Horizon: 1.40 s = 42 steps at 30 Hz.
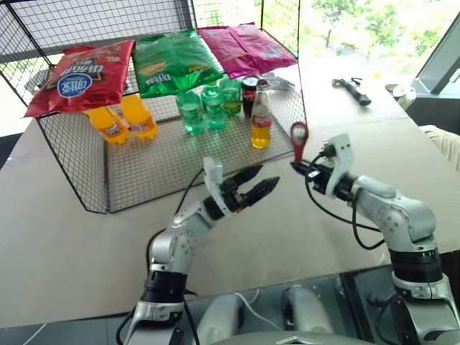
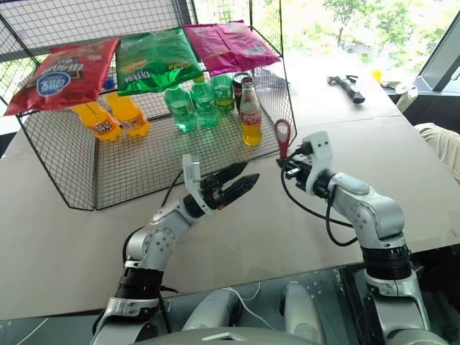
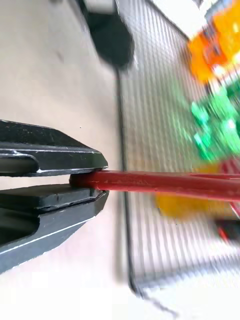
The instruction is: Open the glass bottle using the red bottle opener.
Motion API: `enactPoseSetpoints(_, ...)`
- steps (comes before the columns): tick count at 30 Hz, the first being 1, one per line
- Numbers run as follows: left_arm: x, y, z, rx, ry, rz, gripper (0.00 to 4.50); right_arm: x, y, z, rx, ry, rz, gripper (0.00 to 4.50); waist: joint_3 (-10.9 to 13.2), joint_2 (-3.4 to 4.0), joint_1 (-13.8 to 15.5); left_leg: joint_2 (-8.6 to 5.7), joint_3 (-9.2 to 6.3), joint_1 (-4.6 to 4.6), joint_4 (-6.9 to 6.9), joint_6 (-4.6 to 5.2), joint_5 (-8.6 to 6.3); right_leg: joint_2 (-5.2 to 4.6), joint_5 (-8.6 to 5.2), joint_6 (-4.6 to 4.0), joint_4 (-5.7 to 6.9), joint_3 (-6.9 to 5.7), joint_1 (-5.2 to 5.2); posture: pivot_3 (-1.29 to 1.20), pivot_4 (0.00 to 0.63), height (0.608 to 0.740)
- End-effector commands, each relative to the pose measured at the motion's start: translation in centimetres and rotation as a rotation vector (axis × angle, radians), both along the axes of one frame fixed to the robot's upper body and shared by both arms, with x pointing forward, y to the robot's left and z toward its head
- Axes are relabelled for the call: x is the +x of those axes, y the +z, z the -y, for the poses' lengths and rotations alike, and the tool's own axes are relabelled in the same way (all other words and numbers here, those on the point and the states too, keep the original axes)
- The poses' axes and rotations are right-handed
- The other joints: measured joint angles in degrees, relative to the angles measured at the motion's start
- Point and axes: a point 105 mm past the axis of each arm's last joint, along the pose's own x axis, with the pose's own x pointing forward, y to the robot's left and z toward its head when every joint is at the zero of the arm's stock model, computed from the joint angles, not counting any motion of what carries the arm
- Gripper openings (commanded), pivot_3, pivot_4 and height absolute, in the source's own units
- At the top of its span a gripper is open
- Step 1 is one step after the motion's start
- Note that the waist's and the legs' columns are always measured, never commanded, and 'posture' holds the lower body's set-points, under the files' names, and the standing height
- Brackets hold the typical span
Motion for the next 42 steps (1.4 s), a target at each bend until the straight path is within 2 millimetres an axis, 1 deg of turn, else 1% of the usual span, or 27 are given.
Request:
enactPoseSetpoints(1,2.4,1.6,-1.1,0.138,0.235,0.216,4.45,0.3,1.7,0.4,-0.020,-0.031,0.132,0.00,0.0,0.00,0.0,0.00,0.00,-0.01,0.00,0.00,0.00,0.00,0.00,0.00,0.00,0.00,0.00,0.00,0.150,0.740)
enactPoseSetpoints(4,4.8,2.1,-2.4,0.245,0.435,0.311,4.45,0.4,1.7,0.5,-0.017,-0.070,0.164,0.00,0.0,0.00,0.1,0.01,0.00,0.01,0.00,0.00,0.00,0.01,0.00,0.00,0.02,-0.01,0.00,0.00,0.150,0.740)
enactPoseSetpoints(6,6.5,2.1,-3.0,0.301,0.551,0.317,4.45,0.4,1.7,0.5,-0.021,-0.085,0.185,0.00,0.0,0.00,0.1,0.01,0.00,0.00,0.01,0.00,0.00,0.01,0.00,0.00,0.02,0.00,-0.01,0.00,0.150,0.740)
enactPoseSetpoints(8,7.2,2.3,-2.8,0.332,0.588,0.351,4.45,0.4,1.9,0.5,-0.015,-0.091,0.202,0.00,0.0,0.00,0.2,-0.04,-0.01,0.00,0.01,0.00,0.01,0.01,0.01,0.02,0.03,-0.01,-0.01,0.00,0.150,0.740)
enactPoseSetpoints(12,9.7,2.4,-2.4,0.375,0.719,0.335,4.45,0.2,2.4,0.3,-0.011,-0.095,0.240,0.00,0.0,-0.01,0.1,-0.14,-0.03,-0.08,-0.01,0.03,-0.01,-0.07,0.01,0.03,-0.02,-0.02,-0.06,0.00,0.150,0.740)
enactPoseSetpoints(15,10.7,2.5,-1.2,0.372,0.715,0.337,4.45,0.0,2.6,0.3,-0.013,-0.096,0.252,0.00,0.0,-0.01,0.2,-0.25,-0.07,-0.11,0.03,0.04,0.00,-0.10,0.02,0.04,0.01,-0.07,-0.05,0.00,0.150,0.740)
enactPoseSetpoints(22,12.0,2.9,1.4,0.323,0.654,0.311,4.45,-0.5,2.5,-0.1,-0.020,-0.086,0.253,0.00,0.0,-0.01,-0.2,-0.27,-0.07,-0.11,0.01,0.04,0.00,-0.09,0.02,0.05,0.00,-0.09,-0.06,0.00,0.150,0.740)
enactPoseSetpoints(25,12.6,3.2,1.6,0.307,0.670,0.295,4.45,-0.8,2.5,-0.2,-0.026,-0.085,0.254,0.00,0.0,-0.01,-0.3,-0.26,-0.06,-0.10,0.02,0.05,0.01,-0.09,0.02,0.05,0.03,-0.08,-0.05,0.00,0.150,0.740)
enactPoseSetpoints(32,13.4,3.7,2.2,0.332,0.685,0.291,4.45,-1.1,2.4,0.0,-0.030,-0.095,0.251,0.00,0.0,-0.01,-0.3,-0.27,-0.06,-0.10,0.03,0.05,0.01,-0.08,0.02,0.05,0.04,-0.08,-0.06,0.00,0.150,0.740)
enactPoseSetpoints(36,13.9,4.2,2.9,0.350,0.680,0.277,4.45,-1.2,2.4,0.0,-0.030,-0.095,0.253,0.00,0.0,-0.01,-0.3,-0.29,-0.07,-0.10,0.03,0.05,0.01,-0.07,0.02,0.05,0.04,-0.09,-0.06,0.00,0.150,0.740)
enactPoseSetpoints(42,14.2,4.5,3.9,0.367,0.663,0.259,4.45,-1.5,3.5,-0.4,-0.082,-0.070,0.347,0.00,0.0,-0.01,-0.4,-0.30,-0.07,-0.11,0.03,0.05,0.01,-0.07,0.02,0.05,0.03,-0.09,-0.06,0.00,0.150,0.740)
